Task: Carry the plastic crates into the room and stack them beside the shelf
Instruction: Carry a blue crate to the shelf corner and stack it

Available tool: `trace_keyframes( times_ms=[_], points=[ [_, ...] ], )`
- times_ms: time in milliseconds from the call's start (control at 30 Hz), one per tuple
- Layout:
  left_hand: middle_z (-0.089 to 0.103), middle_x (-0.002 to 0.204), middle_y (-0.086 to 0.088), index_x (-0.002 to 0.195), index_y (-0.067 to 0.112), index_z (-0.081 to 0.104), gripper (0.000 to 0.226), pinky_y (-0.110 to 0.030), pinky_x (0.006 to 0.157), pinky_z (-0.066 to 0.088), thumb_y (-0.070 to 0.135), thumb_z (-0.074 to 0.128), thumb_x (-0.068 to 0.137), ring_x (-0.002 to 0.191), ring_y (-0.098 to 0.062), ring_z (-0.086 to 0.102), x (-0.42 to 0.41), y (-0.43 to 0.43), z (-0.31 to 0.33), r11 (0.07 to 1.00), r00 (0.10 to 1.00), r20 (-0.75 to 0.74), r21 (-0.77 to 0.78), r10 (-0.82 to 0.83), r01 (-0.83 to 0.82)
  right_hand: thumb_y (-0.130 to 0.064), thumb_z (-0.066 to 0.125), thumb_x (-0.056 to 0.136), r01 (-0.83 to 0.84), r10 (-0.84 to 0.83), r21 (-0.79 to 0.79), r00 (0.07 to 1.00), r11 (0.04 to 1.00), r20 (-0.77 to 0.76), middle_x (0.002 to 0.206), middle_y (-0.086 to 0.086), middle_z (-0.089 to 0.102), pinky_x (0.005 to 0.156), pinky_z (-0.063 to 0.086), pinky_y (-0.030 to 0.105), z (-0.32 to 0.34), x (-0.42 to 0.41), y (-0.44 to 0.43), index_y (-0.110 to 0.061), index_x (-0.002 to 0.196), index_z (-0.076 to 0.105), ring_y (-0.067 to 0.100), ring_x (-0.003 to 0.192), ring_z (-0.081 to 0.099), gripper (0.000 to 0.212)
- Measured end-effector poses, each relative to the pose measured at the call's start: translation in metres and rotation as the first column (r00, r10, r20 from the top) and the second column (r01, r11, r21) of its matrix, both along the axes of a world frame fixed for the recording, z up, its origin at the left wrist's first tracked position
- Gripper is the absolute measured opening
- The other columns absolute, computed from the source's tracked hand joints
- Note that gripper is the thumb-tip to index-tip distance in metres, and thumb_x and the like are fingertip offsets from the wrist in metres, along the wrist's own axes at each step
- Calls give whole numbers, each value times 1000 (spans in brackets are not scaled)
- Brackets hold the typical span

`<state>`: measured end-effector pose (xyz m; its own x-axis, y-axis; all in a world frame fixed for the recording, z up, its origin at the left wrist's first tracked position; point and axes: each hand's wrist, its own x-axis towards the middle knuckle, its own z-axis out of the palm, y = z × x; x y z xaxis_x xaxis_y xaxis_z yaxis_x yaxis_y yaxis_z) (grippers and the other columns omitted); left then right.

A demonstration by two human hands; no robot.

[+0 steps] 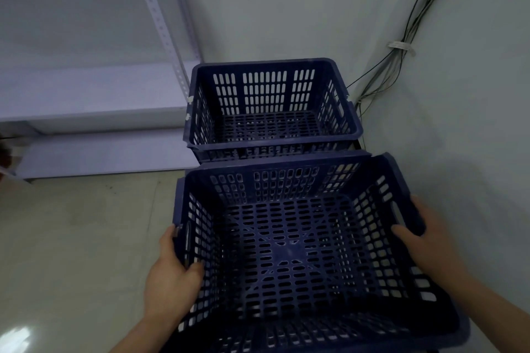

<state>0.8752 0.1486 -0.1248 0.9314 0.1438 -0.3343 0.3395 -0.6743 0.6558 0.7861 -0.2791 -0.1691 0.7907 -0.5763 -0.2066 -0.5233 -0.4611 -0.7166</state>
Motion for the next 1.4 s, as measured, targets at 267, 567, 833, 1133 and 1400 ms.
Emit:
trace_keyframes(
  times_ms=[267, 567, 833, 1133, 1400],
  points=[
    [68, 75, -3, 152, 26, 22, 83, -36, 57, 50, 5, 65, 84, 62, -21, 64, 8, 0, -7, 999, 999, -1, 28, -44, 44, -26, 73, 95, 9, -7, 34, 997, 999, -72, 141, -16, 47, 110, 46, 47, 0, 7, 0, -44, 164, 20, 19, 122, 55, 89],
    [71, 89, -7, 153, 31, 20, 87, -40, 65, 54, 7, 64, 81, 69, -24, 65, -2, 0, -7, 998, 1000, -14, 58, -27, 28, -21, 72, 96, 29, -28, 12, 997, 1000, -70, 139, 2, 60, 102, 51, 42, 10, 1, 8, -35, 164, 23, 20, 104, 57, 85],
    [66, 89, -5, 155, 26, 18, 90, -34, 59, 45, 7, 64, 80, 68, -22, 59, 3, 3, -10, 991, 999, -6, 124, -50, 50, -31, 74, 94, -6, -4, -64, 989, 998, -147, 135, 5, 67, 83, 54, 37, 18, -4, 22, -44, 164, 13, 20, 91, 60, 94],
    [63, 92, -2, 156, 26, 16, 91, -35, 64, 49, 10, 63, 80, 73, -25, 60, 6, 6, -11, 988, 998, -9, 141, -54, 55, -34, 73, 92, -21, 6, -80, 983, 997, -184, 135, -1, 68, 88, 56, 42, 16, -4, 21, -46, 164, 18, 24, 99, 65, 91],
    [67, 110, -6, 153, 31, 15, 91, -40, 72, 55, 14, 63, 77, 81, -27, 64, 6, 8, -15, 988, 998, 0, 140, -64, 64, -29, 74, 90, 2, -16, -62, 974, 998, -227, 121, -12, 60, 93, 56, 45, 21, -2, 22, -50, 163, 15, 30, 108, 68, 96]
  ],
)
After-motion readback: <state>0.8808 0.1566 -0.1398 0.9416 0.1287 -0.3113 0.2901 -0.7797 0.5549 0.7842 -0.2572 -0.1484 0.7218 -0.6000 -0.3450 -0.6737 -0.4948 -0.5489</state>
